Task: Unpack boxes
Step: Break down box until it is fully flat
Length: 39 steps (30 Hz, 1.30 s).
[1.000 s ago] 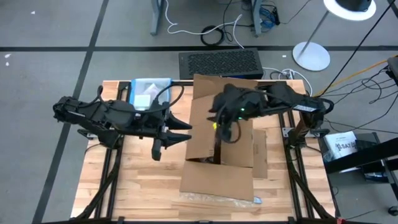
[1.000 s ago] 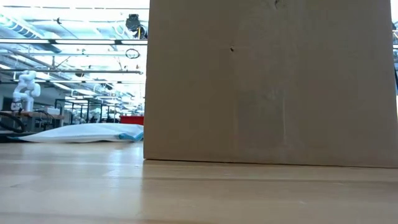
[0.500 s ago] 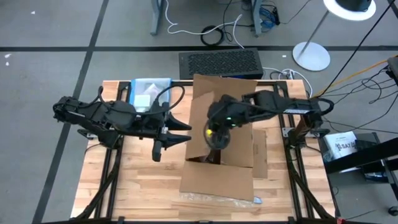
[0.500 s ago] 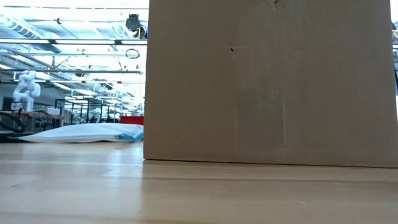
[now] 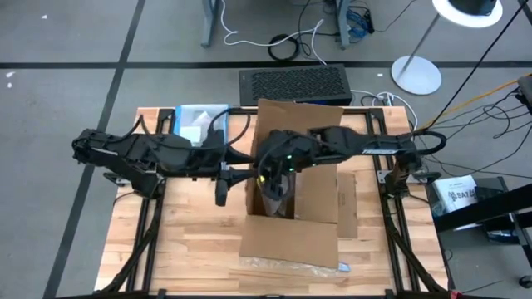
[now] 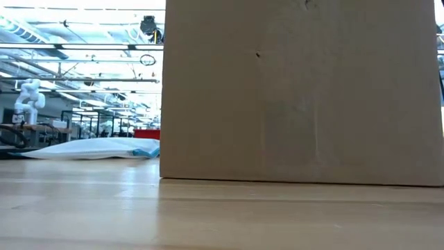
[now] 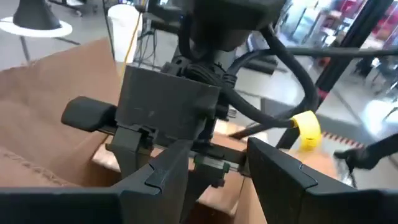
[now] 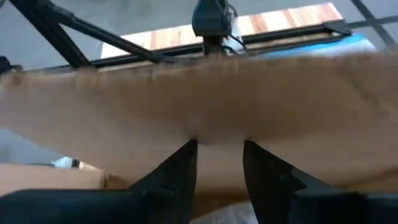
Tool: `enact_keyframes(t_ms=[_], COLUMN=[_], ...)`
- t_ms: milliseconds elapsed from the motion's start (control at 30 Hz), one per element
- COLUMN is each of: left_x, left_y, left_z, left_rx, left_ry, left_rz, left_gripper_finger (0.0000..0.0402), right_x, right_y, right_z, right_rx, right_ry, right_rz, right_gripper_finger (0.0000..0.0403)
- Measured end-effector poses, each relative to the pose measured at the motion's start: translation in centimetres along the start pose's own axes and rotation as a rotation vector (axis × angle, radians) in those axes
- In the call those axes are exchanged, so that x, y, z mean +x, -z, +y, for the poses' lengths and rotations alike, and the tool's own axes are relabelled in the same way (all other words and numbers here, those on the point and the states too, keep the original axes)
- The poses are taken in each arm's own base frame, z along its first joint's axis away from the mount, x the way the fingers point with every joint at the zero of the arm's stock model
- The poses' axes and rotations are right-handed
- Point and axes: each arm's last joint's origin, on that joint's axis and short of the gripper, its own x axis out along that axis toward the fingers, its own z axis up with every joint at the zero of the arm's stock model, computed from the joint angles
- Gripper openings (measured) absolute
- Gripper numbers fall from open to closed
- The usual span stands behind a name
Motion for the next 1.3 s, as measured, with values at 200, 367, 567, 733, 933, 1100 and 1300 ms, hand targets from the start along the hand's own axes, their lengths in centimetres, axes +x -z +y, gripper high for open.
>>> enact_keyframes(t_ms=[200,367,567,733,933,1100,1300], left_x=[0.2,0.1,-0.2,-0.5,-0.5,1.2,4.2], left_y=[0.6,1.1,1.7,2.6,4.1,5.5,7.3], left_z=[0.6,1.2,2.1,2.5,2.9,2.6,2.3], left_rx=[0.030,0.107,0.171,0.169,0.099,0.101,0.118], left_ry=[-0.071,-0.152,-0.307,-0.368,-0.429,-0.400,-0.351], left_rz=[0.059,0.123,0.272,0.405,0.547,0.633,0.755], left_gripper_finger=[0.0170,0.0170,0.0170,0.0170,0.0170,0.0170,0.0170], right_x=[1.9,2.4,2.5,2.5,2.2,0.1,-2.4], right_y=[-0.2,0.1,0.2,0.7,1.5,2.1,2.6], right_z=[0.7,0.4,0.4,0.2,0.0,-0.6,-2.6], right_rx=[-0.022,-0.018,-0.021,-0.020,-0.023,-0.019,0.039], right_ry=[-0.019,-0.010,-0.029,-0.018,0.002,-0.070,-0.263], right_rz=[-0.030,0.001,0.020,0.069,0.157,0.317,0.510], right_gripper_finger=[0.0121,0.0121,0.0121,0.0121,0.0121,0.0121,0.0121])
